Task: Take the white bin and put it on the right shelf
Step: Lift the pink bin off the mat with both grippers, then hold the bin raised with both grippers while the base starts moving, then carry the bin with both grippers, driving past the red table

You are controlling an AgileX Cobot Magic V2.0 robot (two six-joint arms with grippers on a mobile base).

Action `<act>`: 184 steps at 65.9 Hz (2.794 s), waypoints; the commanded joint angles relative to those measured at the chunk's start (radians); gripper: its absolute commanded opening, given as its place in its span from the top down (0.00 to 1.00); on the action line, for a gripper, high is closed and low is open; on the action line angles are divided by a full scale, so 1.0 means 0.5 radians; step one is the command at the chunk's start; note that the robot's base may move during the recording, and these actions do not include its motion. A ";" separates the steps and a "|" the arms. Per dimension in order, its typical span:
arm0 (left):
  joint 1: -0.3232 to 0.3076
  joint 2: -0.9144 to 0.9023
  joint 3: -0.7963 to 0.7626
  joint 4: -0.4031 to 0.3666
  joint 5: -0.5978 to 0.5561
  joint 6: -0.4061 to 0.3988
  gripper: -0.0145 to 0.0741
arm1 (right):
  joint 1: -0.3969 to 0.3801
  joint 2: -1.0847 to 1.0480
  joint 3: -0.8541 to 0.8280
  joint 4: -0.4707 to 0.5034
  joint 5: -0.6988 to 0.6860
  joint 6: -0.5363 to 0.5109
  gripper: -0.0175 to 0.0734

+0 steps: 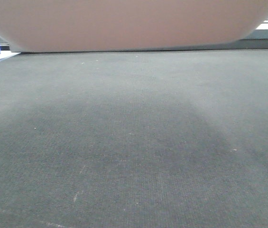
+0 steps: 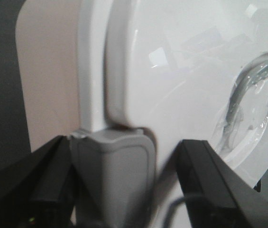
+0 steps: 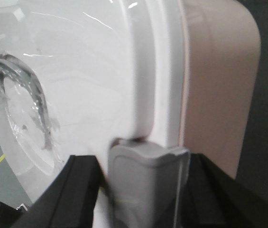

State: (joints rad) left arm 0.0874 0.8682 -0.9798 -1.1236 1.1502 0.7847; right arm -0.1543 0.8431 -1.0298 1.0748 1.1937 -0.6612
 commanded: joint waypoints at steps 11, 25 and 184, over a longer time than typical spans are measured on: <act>-0.041 -0.062 -0.082 -0.399 0.330 0.000 0.59 | 0.015 -0.030 -0.071 0.330 0.242 -0.025 0.47; -0.041 -0.062 -0.082 -0.395 0.330 0.000 0.60 | 0.015 -0.030 -0.071 0.330 0.248 -0.025 0.47; -0.041 -0.062 -0.082 -0.391 0.326 0.000 0.60 | 0.015 -0.030 -0.071 0.330 0.171 -0.025 0.47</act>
State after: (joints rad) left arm 0.0874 0.8538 -0.9798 -1.1283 1.1550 0.7789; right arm -0.1559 0.8383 -1.0302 1.0437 1.1846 -0.6612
